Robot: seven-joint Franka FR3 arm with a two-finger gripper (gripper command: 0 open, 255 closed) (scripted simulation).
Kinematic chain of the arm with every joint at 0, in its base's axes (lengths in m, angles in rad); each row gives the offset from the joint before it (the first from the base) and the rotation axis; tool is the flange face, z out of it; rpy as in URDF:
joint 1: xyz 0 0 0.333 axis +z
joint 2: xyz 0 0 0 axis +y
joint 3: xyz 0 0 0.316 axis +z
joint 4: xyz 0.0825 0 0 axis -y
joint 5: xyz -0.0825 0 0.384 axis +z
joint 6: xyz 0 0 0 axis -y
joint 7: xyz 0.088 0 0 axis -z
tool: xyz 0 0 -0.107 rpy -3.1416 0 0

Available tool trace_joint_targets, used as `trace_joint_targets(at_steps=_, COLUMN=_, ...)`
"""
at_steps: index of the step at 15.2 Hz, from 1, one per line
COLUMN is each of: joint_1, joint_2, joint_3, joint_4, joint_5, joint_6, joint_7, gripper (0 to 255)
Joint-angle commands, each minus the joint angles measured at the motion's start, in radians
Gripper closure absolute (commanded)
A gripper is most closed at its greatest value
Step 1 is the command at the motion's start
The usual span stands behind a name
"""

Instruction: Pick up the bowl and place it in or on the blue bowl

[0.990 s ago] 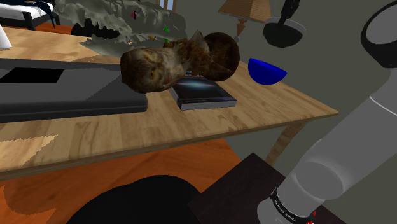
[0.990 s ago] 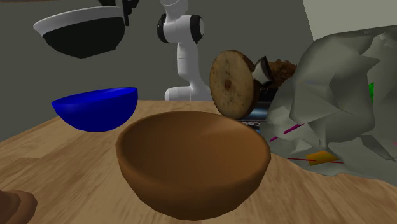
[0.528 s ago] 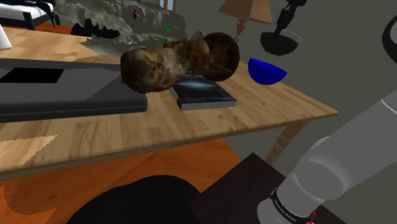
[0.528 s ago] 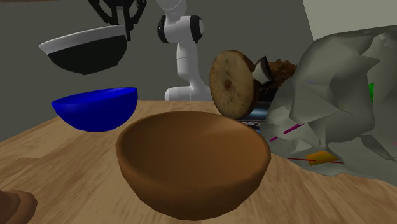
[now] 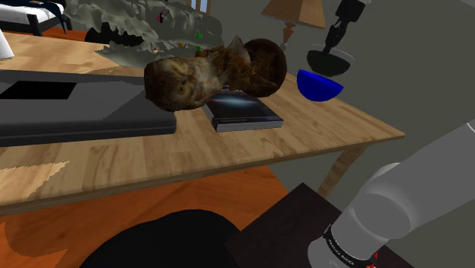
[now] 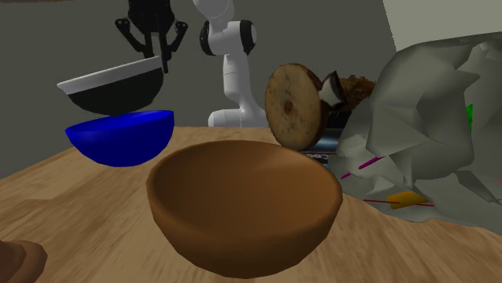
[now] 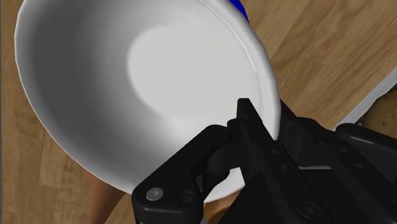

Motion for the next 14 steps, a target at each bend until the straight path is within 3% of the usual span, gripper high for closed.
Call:
trace_joint_targets(at_steps=1, joint_1=-0.001, joint_2=-0.006, joint_3=0.001, joint_4=-0.014, joint_5=-0.002, joint_6=0.010, joint_7=0.001, gripper=255)
trace_joint_targets(at_steps=7, joint_1=-0.001, joint_2=-0.006, joint_3=0.001, joint_4=-0.014, joint_5=-0.002, joint_6=0.010, joint_7=0.001, gripper=255)
trace_joint_targets(at_steps=8, joint_1=-0.001, joint_2=-0.006, joint_3=0.001, joint_4=-0.014, joint_5=-0.002, joint_6=0.010, joint_7=0.001, gripper=0)
trace_joint_targets(at_steps=13, joint_1=-0.001, joint_2=-0.006, joint_3=0.001, joint_4=-0.014, joint_5=-0.002, joint_6=0.010, joint_7=0.001, gripper=0)
trace_joint_targets(at_steps=14, joint_1=0.001, joint_2=0.011, joint_3=-0.003, joint_4=0.038, joint_5=0.004, joint_6=-0.027, joint_7=-0.004, gripper=0)
